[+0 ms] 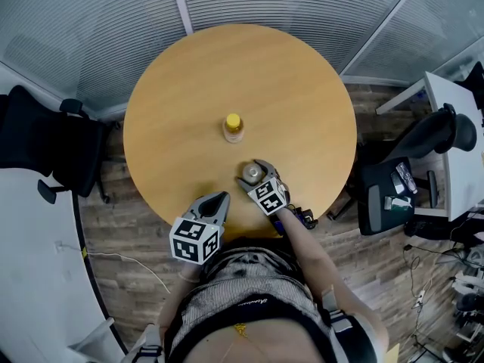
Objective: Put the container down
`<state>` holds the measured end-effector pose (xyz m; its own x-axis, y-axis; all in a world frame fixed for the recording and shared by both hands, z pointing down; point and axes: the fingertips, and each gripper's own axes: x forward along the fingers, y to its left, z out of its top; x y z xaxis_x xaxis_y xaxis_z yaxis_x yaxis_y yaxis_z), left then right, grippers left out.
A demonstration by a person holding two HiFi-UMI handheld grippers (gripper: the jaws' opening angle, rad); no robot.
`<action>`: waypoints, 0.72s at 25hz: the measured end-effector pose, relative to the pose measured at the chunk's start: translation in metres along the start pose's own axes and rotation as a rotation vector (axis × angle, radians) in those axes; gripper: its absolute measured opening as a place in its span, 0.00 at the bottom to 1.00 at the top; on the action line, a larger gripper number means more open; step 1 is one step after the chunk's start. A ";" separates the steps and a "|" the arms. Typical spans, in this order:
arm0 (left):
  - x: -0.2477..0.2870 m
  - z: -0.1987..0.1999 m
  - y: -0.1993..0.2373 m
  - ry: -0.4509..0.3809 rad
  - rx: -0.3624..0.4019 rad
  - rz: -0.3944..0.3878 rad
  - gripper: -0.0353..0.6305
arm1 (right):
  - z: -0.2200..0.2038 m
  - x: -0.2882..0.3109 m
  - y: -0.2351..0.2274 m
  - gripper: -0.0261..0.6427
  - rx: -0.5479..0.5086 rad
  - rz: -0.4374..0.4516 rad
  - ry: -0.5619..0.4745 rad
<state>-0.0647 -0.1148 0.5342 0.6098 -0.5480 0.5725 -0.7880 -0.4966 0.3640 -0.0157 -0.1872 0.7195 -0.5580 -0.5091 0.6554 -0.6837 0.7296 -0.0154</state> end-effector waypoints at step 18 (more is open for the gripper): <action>-0.010 -0.007 0.001 -0.011 -0.008 0.019 0.09 | -0.001 0.003 -0.002 0.56 0.011 -0.010 -0.004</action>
<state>-0.0718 -0.1050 0.5342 0.5957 -0.5648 0.5711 -0.8000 -0.4805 0.3593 -0.0152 -0.1894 0.7222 -0.5531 -0.5178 0.6527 -0.6944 0.7194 -0.0177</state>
